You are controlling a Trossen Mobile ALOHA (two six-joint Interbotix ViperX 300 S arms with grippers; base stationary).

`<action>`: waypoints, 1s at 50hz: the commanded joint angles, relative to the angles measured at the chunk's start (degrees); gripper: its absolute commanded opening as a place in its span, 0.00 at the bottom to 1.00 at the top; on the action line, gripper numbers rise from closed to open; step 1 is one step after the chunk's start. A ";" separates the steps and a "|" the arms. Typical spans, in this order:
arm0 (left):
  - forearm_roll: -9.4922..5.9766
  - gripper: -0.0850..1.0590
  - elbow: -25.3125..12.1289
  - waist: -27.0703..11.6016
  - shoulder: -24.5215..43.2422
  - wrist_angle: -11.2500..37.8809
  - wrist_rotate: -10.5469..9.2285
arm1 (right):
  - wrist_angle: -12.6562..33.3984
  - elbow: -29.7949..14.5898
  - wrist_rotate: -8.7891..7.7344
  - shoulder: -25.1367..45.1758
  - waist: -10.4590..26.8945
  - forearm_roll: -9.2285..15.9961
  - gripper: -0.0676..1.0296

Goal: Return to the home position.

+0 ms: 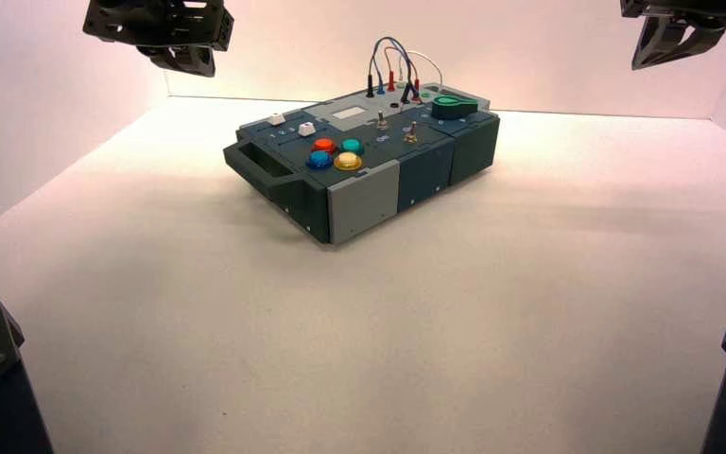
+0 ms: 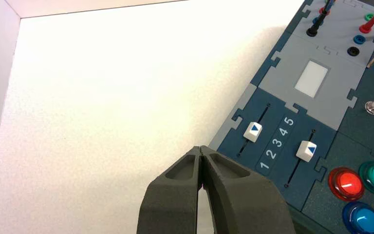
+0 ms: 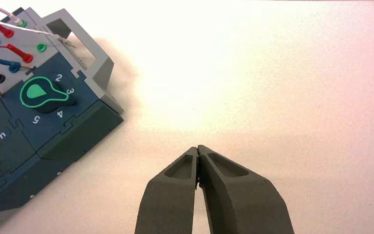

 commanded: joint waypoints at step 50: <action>0.18 0.05 -1.76 1.14 -1.67 -0.26 0.62 | 3.16 -2.37 0.09 -2.99 2.20 0.79 0.04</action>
